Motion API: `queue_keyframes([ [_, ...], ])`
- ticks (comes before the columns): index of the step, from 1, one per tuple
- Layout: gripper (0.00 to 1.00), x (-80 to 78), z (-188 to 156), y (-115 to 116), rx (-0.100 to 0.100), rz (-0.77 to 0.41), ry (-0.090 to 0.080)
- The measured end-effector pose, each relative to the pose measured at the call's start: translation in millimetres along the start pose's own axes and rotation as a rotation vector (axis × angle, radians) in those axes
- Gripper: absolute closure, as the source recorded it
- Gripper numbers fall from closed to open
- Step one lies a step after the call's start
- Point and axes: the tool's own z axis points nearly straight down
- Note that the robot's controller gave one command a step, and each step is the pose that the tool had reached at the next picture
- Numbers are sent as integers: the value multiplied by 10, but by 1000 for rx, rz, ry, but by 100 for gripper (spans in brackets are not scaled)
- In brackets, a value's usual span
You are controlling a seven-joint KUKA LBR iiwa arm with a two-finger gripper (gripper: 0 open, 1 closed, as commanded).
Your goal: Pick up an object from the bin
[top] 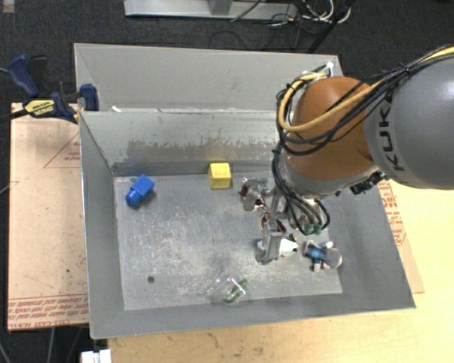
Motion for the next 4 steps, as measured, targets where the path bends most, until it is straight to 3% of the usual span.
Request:
queue_keyframes([
  [1, 0, -17, -42, -2, 0, 1, -8],
  [2, 0, 22, 451, -377, 1, -103, -12],
  [3, 0, 319, 579, -936, 1, -277, -6],
  [4, 0, 91, 575, -952, 2, -344, -10],
])
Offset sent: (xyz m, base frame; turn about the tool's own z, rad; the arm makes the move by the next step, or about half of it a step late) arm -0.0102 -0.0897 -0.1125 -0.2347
